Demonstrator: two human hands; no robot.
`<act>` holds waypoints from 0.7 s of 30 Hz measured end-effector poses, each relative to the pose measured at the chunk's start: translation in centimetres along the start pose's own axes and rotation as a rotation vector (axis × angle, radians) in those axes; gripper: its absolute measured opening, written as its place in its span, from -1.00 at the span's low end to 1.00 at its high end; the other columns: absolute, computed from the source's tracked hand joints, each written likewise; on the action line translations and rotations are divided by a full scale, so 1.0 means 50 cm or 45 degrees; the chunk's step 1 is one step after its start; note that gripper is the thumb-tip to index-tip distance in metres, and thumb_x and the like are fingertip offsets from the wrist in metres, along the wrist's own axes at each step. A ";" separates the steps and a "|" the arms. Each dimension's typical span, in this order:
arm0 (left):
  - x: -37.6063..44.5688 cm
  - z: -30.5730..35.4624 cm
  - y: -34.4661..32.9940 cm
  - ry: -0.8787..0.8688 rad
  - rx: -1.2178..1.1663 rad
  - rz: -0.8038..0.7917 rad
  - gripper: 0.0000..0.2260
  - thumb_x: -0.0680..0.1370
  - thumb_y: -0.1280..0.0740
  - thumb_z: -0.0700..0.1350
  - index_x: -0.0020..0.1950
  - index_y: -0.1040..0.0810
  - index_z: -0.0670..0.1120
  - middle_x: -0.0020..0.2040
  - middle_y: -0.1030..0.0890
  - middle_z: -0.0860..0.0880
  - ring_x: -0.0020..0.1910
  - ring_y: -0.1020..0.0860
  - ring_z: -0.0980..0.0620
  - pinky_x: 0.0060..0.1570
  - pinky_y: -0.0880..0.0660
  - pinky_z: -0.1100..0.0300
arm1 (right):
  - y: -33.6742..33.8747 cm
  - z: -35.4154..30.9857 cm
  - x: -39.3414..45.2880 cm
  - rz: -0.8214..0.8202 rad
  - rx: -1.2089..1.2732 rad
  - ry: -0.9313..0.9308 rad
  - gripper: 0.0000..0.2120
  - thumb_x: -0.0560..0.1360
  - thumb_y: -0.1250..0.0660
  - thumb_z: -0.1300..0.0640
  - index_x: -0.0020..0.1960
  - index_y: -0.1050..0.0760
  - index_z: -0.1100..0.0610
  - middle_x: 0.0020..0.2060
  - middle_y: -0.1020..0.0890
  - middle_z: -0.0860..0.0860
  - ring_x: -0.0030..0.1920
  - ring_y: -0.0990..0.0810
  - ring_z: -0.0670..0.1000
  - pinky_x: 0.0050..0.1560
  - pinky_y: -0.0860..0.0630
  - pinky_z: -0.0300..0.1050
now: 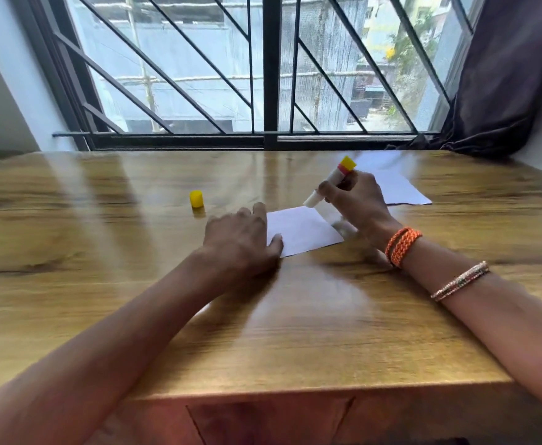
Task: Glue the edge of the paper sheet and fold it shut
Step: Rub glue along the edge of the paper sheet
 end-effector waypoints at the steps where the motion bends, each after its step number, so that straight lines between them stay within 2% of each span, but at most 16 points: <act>1: -0.001 0.000 0.004 -0.008 -0.068 0.022 -0.64 0.51 -0.16 0.11 0.14 -0.32 -0.13 0.11 -0.52 -0.16 0.11 -0.49 -0.18 -0.12 -0.28 0.06 | 0.001 0.002 0.003 -0.017 -0.028 0.008 -0.86 0.40 -0.38 0.07 -0.21 -0.53 0.15 -0.35 -0.57 0.00 -0.30 -0.52 -0.03 -0.26 -0.44 -0.12; 4: 0.007 0.010 0.017 -0.093 -0.206 0.118 -0.71 0.53 -0.16 0.00 0.17 -0.36 -0.13 0.14 -0.48 -0.11 0.16 -0.43 -0.15 0.04 -0.33 0.01 | 0.008 0.000 0.011 -0.013 -0.095 0.047 -0.88 0.41 -0.39 0.12 -0.24 -0.50 0.13 -0.40 -0.51 -0.05 -0.37 -0.45 -0.10 -0.35 -0.36 -0.22; 6: 0.025 0.020 0.013 -0.165 -0.267 0.129 -0.68 0.56 -0.12 -0.03 0.27 -0.38 -0.12 0.24 -0.45 -0.09 0.25 -0.38 -0.13 0.16 -0.34 -0.02 | 0.010 -0.002 0.017 -0.014 -0.135 0.075 -0.93 0.40 -0.39 0.14 -0.20 -0.54 0.14 -0.37 -0.56 -0.03 -0.33 -0.50 -0.07 -0.35 -0.39 -0.28; 8: 0.039 0.033 -0.004 -0.234 -0.333 0.030 -0.62 0.59 -0.09 -0.02 0.37 -0.32 -0.12 0.37 -0.40 -0.10 0.37 -0.31 -0.08 0.30 -0.26 0.03 | 0.008 -0.003 0.020 -0.025 -0.155 0.098 -0.93 0.39 -0.40 0.17 -0.15 -0.59 0.15 -0.28 -0.63 0.03 -0.22 -0.59 0.00 -0.22 -0.49 -0.24; 11: 0.037 0.050 -0.043 -0.372 -0.296 -0.267 -0.55 0.62 -0.01 0.01 0.49 -0.15 -0.12 0.52 -0.19 -0.05 0.52 -0.07 0.04 0.47 0.08 0.08 | 0.006 -0.001 0.024 -0.035 -0.148 0.129 -0.87 0.38 -0.42 0.19 -0.08 -0.58 0.18 -0.16 -0.66 0.09 -0.09 -0.63 0.07 -0.03 -0.55 -0.06; 13: 0.034 0.040 -0.048 -0.399 -0.303 -0.349 -0.57 0.62 -0.01 -0.05 0.49 -0.15 -0.08 0.53 -0.16 -0.01 0.51 -0.09 0.08 0.47 0.16 0.04 | 0.005 0.000 0.024 -0.037 -0.158 0.152 -0.82 0.37 -0.43 0.19 -0.05 -0.57 0.21 -0.13 -0.68 0.12 -0.07 -0.64 0.08 0.00 -0.57 -0.03; 16: 0.028 0.014 -0.019 -0.376 -0.378 -0.323 -0.63 0.55 -0.09 -0.17 0.37 -0.33 -0.03 0.42 -0.38 0.02 0.39 -0.31 0.03 0.40 -0.03 0.05 | 0.001 -0.002 0.019 -0.059 -0.159 0.162 -0.83 0.35 -0.43 0.19 -0.07 -0.58 0.19 -0.16 -0.68 0.10 -0.11 -0.64 0.05 -0.07 -0.54 -0.11; 19: 0.013 -0.006 -0.004 -0.349 -0.411 -0.370 -0.62 0.52 -0.15 -0.19 0.35 -0.34 -0.02 0.39 -0.40 0.02 0.31 -0.37 -0.04 0.27 -0.24 0.10 | -0.015 -0.008 0.004 -0.168 0.014 0.117 -0.87 0.29 -0.41 0.14 -0.18 -0.55 0.13 -0.19 -0.66 0.23 -0.18 -0.60 0.06 -0.08 -0.54 0.01; 21: 0.004 -0.012 -0.006 -0.336 -0.448 -0.407 -0.62 0.52 -0.13 -0.14 0.35 -0.33 -0.02 0.39 -0.38 0.01 0.30 -0.37 -0.05 0.28 -0.29 0.03 | -0.022 -0.010 -0.005 -0.201 0.116 0.102 -0.84 0.25 -0.37 0.12 -0.19 -0.54 0.15 -0.14 -0.65 0.31 -0.20 -0.57 0.11 -0.07 -0.52 0.08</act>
Point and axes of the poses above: each hand's wrist, its own x-axis towards the middle knuckle, its own y-axis out of the back of the hand, z = x × y, the point moved 6 cm from there along x, towards the middle knuckle
